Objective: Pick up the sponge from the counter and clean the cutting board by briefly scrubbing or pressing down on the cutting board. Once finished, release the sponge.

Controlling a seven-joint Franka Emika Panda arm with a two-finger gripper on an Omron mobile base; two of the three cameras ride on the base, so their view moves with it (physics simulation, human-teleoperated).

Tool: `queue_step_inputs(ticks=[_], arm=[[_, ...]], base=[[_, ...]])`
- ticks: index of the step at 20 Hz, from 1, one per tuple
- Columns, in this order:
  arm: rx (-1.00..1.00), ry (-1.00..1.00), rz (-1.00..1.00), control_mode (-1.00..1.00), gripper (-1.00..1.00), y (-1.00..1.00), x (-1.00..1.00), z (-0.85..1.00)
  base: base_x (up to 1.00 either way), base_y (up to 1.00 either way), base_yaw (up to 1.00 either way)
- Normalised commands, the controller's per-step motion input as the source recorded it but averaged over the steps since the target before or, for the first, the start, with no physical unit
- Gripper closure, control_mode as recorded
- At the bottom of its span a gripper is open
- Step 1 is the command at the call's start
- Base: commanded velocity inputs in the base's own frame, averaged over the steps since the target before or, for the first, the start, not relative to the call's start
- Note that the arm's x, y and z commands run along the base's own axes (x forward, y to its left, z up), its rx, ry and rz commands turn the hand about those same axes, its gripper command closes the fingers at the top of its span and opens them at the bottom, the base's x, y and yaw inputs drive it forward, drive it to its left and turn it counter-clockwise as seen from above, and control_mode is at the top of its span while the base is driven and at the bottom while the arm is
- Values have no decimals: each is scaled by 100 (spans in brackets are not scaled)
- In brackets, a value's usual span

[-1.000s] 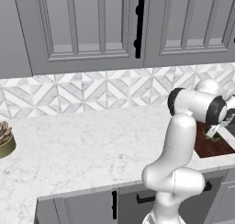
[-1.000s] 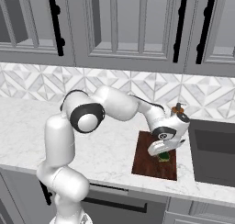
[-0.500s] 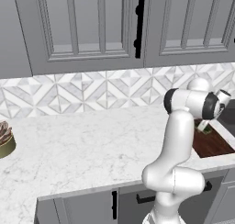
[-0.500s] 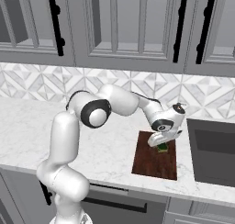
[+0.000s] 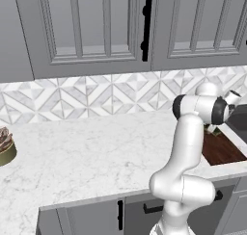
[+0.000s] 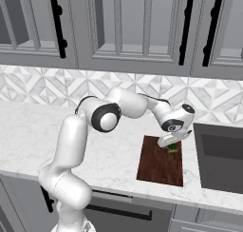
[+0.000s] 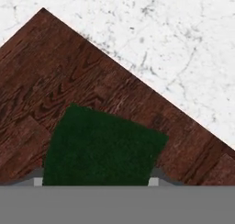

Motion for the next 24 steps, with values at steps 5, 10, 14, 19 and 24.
queue_step_inputs(ticks=[5,10,14,19,24], arm=[[0,0,4,-100,100,0,32,-39],[0,0,1,-100,100,0,-53,-42],[0,0,0,-100,100,4,-95,-1],[0,0,0,-100,100,18,-100,-31],[-5,0,0,-100,100,62,-89,-65]], base=[[0,0,0],[0,0,0],[0,0,0],[0,0,0],[0,0,0]])
